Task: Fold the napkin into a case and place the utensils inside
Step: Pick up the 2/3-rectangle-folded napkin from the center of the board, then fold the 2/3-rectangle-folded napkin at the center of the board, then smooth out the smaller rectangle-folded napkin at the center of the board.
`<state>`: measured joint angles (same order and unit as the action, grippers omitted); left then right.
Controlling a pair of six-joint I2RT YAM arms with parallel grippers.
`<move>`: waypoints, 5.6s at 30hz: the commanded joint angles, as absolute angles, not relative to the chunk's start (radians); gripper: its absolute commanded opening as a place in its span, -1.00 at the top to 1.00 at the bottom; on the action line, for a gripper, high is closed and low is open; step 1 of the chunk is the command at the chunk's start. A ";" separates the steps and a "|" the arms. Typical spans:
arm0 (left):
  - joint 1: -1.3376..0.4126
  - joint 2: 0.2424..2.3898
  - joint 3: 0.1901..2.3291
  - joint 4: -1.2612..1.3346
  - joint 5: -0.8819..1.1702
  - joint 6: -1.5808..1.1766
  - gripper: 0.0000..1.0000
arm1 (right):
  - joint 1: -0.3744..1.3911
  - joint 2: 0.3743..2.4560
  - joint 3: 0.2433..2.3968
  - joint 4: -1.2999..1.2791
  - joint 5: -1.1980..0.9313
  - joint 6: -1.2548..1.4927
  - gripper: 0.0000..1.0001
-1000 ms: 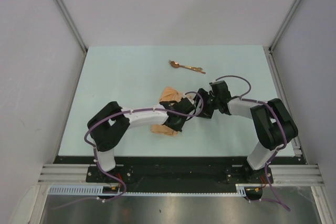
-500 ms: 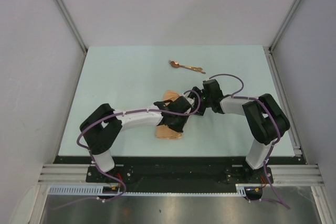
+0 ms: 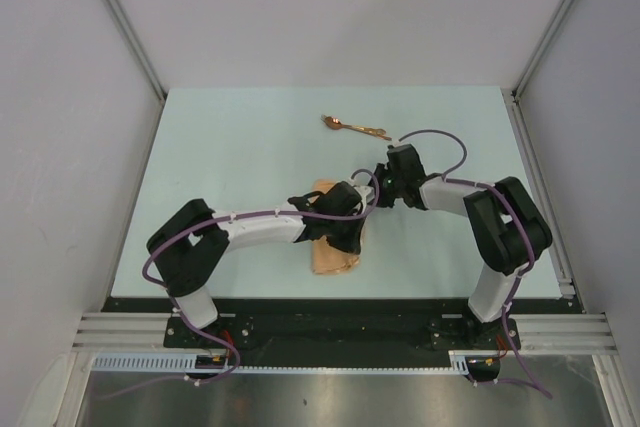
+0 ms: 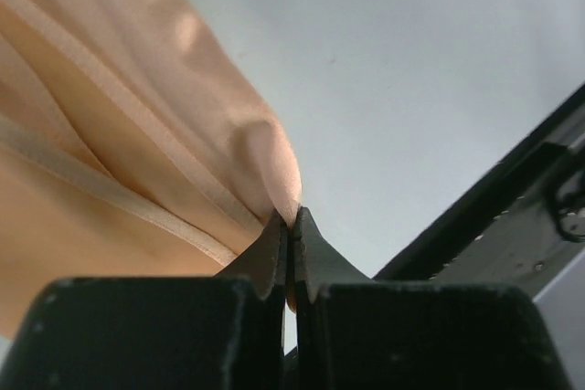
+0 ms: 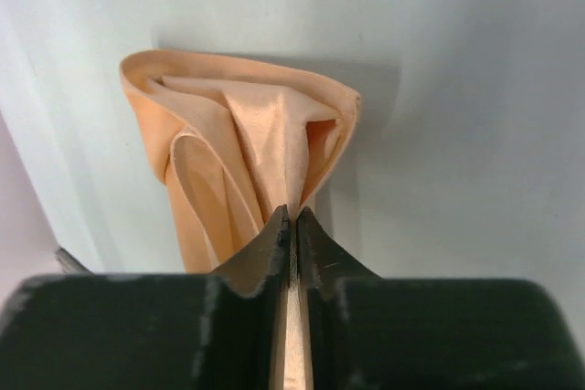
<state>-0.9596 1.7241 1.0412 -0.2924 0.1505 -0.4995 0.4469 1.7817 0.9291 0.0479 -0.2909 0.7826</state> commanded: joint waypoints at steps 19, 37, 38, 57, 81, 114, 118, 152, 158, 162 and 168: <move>-0.959 1.689 0.871 0.149 0.291 -0.661 1.00 | 0.480 1.667 1.063 -0.236 -0.112 0.629 1.00; -0.957 1.589 0.684 0.275 0.265 -0.623 1.00 | 0.634 1.811 1.227 -0.268 -0.060 0.739 1.00; -0.956 1.583 0.681 0.269 0.262 -0.623 1.00 | 0.635 1.816 1.233 -0.270 -0.063 0.736 1.00; -0.934 1.499 0.548 0.281 0.213 -0.629 0.66 | 0.706 1.950 1.305 -0.249 -0.055 0.762 1.00; -0.664 1.112 0.597 -0.212 0.011 -0.669 -0.30 | 0.738 1.974 1.341 -0.276 -0.026 0.715 1.00; -0.601 1.594 0.738 0.097 0.115 -0.696 0.98 | 0.827 1.945 1.333 -0.210 -0.024 0.555 1.00; -0.601 1.562 0.732 0.068 0.092 -0.690 0.96 | 0.819 1.977 1.345 -0.210 -0.058 0.554 0.90; -0.373 1.718 1.203 -0.345 0.448 -0.457 -0.06 | 0.664 1.884 0.902 0.540 -0.655 0.609 -0.28; -0.409 1.686 1.163 -0.344 0.399 -0.460 0.01 | 0.652 1.841 0.821 0.584 -0.649 0.629 -0.26; -0.429 1.661 1.135 -0.299 0.364 -0.483 -0.01 | 0.643 1.821 0.784 0.610 -0.634 0.647 -0.21; -0.452 1.675 1.166 -0.333 0.342 -0.509 0.10 | 0.618 1.798 0.719 0.657 -0.630 0.683 0.08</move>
